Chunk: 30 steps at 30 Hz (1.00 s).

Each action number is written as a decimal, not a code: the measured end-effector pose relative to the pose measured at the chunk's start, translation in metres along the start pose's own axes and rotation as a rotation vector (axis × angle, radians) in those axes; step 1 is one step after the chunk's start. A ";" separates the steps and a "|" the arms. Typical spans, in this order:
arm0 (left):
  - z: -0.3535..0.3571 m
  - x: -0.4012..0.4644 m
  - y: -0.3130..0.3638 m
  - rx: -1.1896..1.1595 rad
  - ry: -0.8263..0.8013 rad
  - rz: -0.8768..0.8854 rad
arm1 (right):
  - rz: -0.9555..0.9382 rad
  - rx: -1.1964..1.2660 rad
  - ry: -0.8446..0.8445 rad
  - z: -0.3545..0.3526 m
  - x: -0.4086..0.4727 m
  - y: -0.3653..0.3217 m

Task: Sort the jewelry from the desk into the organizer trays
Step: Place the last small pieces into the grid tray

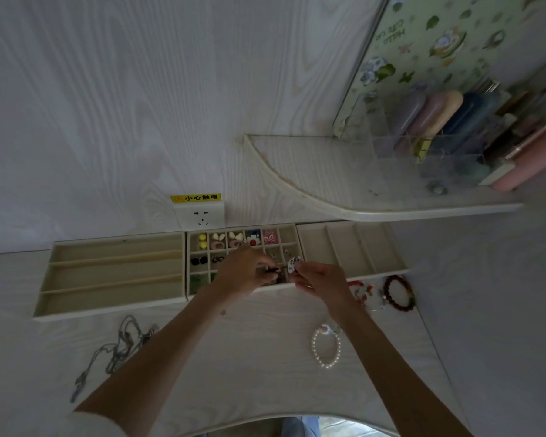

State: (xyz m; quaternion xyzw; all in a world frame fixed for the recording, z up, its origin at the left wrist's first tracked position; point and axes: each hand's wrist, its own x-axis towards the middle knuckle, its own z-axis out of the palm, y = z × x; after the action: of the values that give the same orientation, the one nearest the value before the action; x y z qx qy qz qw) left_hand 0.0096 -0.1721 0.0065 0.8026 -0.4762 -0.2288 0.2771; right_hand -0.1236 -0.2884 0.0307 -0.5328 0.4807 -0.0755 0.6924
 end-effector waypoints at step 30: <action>0.004 -0.008 -0.018 0.317 0.168 0.068 | -0.317 -0.876 0.118 0.022 0.023 0.017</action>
State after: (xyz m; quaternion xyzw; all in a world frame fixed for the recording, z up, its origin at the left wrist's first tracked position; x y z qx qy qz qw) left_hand 0.0152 -0.1586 -0.0074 0.8358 -0.5084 -0.0737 0.1936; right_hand -0.1027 -0.2805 0.0027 -0.8366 0.4183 -0.0005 0.3538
